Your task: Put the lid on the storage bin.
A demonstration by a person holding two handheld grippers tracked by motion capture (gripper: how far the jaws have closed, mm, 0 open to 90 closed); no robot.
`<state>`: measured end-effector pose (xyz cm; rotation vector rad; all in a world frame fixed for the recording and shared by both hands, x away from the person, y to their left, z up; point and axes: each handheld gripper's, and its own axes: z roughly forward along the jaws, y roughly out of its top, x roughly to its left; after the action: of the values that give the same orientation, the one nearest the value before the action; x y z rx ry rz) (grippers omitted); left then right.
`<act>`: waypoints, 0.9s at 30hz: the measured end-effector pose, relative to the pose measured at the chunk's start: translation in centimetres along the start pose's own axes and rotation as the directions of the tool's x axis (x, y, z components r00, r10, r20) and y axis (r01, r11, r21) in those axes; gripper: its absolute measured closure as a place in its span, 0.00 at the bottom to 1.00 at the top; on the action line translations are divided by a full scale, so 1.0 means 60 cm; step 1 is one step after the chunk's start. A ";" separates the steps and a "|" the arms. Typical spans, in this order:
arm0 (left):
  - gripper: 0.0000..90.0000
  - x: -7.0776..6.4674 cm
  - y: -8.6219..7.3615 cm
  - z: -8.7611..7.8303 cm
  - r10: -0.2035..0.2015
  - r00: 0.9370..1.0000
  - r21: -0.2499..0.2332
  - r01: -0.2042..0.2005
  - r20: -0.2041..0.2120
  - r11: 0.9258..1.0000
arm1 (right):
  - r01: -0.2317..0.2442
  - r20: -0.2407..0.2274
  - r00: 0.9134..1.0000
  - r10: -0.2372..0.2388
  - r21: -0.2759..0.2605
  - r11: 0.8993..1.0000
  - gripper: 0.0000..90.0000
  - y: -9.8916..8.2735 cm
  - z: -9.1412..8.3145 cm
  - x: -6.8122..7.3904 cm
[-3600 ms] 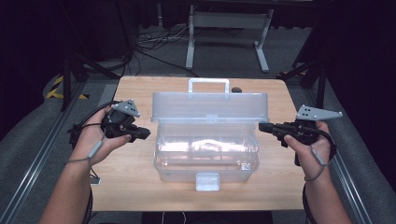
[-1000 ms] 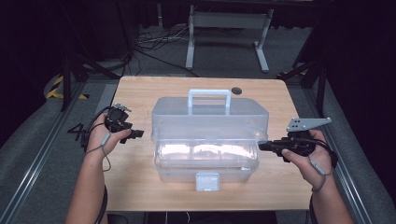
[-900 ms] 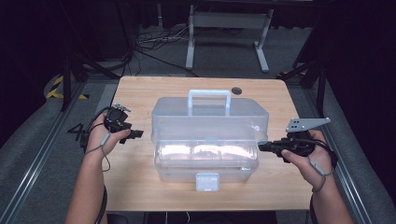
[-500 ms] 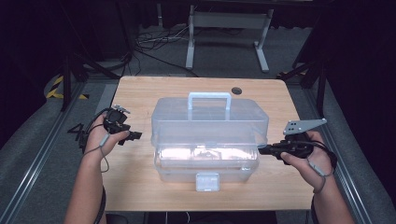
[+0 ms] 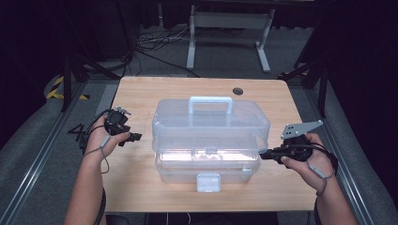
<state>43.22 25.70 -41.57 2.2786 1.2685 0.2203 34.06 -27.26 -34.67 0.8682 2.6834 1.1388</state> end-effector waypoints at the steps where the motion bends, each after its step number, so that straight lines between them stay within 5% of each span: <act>1: 0.40 0.000 0.000 0.000 0.001 1.000 -0.001 -0.001 0.000 1.000 | 0.000 -0.001 1.000 0.000 0.005 1.000 1.00 0.000 0.000 0.000; 27: 0.39 0.004 0.009 0.008 -0.003 1.000 0.004 0.003 0.013 1.000 | 0.016 -0.010 1.000 -0.015 0.099 0.995 1.00 -0.015 0.008 0.002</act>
<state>43.97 25.48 -41.73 2.2779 1.2674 0.2013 33.68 -27.36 -35.61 0.8567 2.7705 1.0163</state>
